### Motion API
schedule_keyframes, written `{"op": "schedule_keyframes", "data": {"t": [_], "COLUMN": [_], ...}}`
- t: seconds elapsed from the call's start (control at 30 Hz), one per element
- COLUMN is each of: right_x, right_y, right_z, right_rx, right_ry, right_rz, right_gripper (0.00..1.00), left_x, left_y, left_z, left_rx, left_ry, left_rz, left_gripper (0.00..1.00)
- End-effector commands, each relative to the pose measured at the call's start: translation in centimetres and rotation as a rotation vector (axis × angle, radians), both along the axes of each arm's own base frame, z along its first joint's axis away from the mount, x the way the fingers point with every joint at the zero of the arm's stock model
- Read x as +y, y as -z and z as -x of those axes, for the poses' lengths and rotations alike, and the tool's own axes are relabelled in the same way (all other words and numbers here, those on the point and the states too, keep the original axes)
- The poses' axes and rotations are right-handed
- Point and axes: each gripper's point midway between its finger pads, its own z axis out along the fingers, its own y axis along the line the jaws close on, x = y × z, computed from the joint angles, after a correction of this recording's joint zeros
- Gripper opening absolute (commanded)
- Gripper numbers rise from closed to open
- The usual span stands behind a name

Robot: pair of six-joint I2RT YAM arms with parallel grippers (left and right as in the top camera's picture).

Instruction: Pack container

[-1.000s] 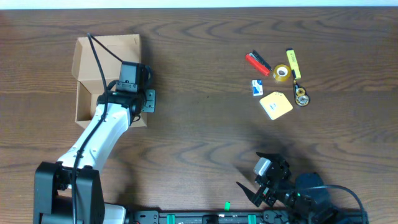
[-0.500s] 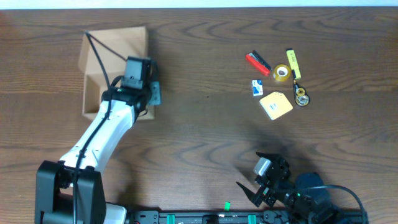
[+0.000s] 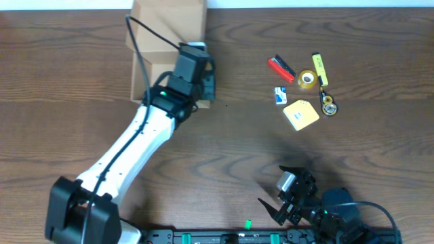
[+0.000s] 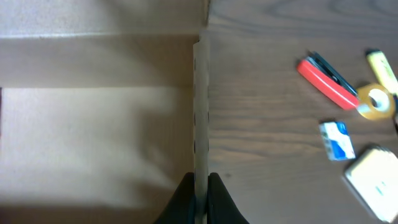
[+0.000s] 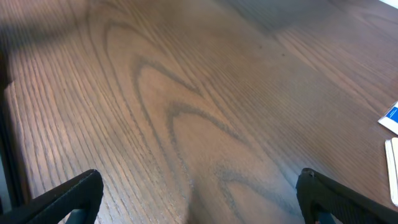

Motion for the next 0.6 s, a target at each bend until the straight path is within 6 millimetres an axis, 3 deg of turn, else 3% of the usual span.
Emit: {"op": "schedule_keyframes", "data": {"t": [0.0, 0.1, 0.33, 0.57], "right_x": [0.0, 0.0, 0.0, 0.0], "right_y": [0.4, 0.4, 0.4, 0.4], "right_z": [0.1, 0.1, 0.1, 0.1], "right_rx": [0.012, 0.012, 0.012, 0.012], "right_ry": [0.001, 0.001, 0.001, 0.001], "right_rz": [-0.003, -0.003, -0.003, -0.003], "right_gripper": [0.99, 0.99, 0.99, 0.99], "left_x": [-2.3, -4.7, -8.6, -10.1], "left_y": [-1.0, -1.9, 0.2, 2.9], "left_z": [-0.6, -1.2, -2.2, -2.3], "left_rx": [-0.015, -0.004, 0.131, 0.193], "left_ry": [-0.025, -0.027, -0.032, -0.098], "left_rz": [0.007, -0.01, -0.054, -0.073], "left_gripper": [0.06, 0.06, 0.06, 0.05]}}
